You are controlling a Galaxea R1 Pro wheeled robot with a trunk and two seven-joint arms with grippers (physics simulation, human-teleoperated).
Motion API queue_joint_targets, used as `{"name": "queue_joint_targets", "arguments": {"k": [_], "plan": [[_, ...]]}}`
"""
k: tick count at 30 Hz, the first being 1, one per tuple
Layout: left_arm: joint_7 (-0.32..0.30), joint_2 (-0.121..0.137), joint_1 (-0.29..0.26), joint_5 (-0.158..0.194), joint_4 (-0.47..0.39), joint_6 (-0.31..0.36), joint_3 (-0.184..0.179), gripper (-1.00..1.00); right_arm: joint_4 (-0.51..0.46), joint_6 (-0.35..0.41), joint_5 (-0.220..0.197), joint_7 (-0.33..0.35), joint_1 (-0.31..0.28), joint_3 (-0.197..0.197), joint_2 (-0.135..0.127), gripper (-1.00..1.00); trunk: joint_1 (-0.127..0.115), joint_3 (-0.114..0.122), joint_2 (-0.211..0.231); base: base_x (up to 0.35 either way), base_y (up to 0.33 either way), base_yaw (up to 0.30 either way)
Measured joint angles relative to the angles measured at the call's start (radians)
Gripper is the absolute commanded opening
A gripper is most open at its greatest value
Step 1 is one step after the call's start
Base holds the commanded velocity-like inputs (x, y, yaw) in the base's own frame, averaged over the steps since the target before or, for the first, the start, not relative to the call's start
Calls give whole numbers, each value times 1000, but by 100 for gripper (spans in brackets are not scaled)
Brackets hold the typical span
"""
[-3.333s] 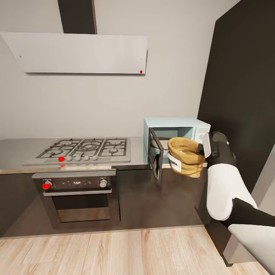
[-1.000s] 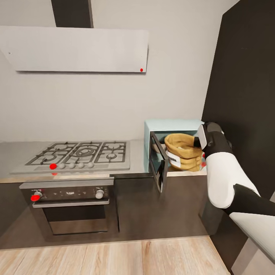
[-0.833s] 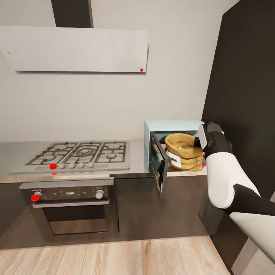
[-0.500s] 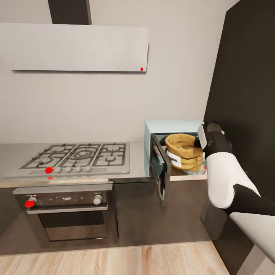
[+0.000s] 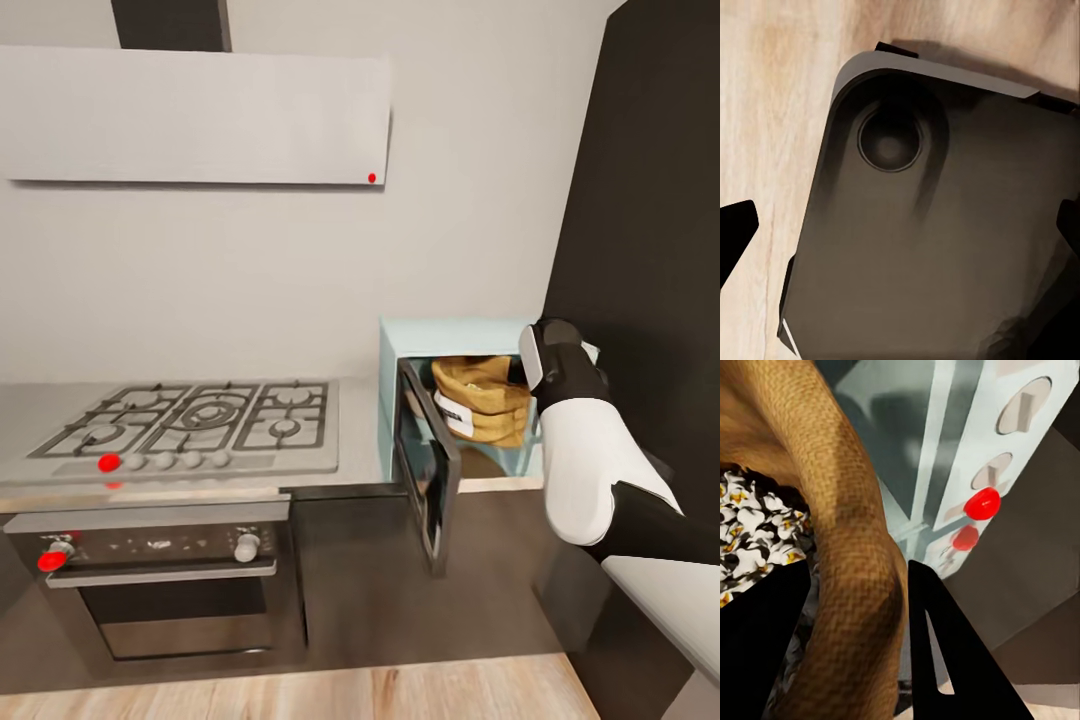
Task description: In the kitchen, take the popcorn bag from the countertop, put it into the microwave, and heat it until the popcorn is cooked so the cooked popcorn ends up inside the bag.
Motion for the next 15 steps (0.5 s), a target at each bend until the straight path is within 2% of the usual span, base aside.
{"name": "queue_joint_targets", "arguments": {"k": [15], "plan": [[0, 0, 0, 0, 0, 0, 0, 100, 5, 2, 12, 0, 0, 1, 0, -100, 0, 0, 0, 216, 0, 0]]}}
